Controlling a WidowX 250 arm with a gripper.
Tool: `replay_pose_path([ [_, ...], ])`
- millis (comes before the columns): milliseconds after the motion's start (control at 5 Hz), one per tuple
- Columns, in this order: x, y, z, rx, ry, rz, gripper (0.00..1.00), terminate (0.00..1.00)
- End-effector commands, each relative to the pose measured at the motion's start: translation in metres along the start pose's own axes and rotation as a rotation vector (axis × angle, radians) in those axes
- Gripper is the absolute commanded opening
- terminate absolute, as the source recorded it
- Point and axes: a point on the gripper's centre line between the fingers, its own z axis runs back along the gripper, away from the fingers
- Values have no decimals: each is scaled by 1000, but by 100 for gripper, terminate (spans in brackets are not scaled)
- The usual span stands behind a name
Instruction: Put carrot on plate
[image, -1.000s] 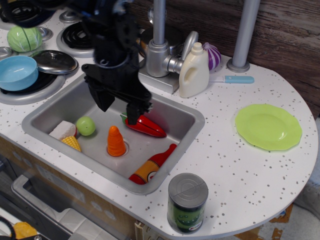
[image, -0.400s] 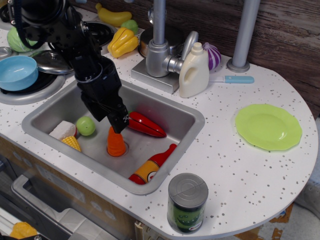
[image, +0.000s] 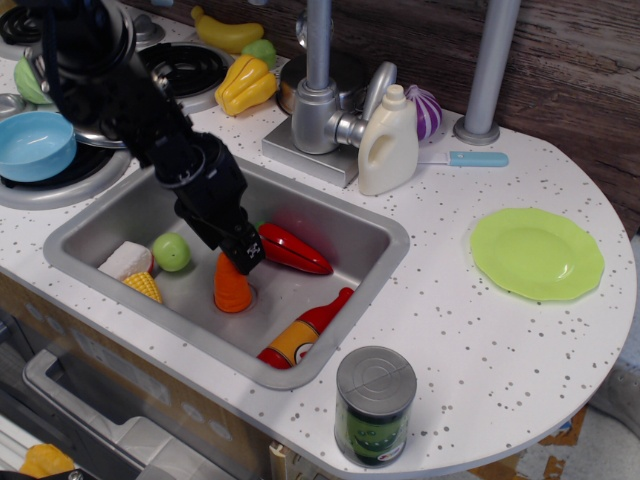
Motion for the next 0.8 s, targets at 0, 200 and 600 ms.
replay_pose_path([
  [0, -6, 5, -2, 36, -76, -26, 100, 0],
  [200, -6, 5, 3, 54, -62, -29, 100, 0],
  [600, -8, -2, 8, 81, -49, 12, 0, 0],
])
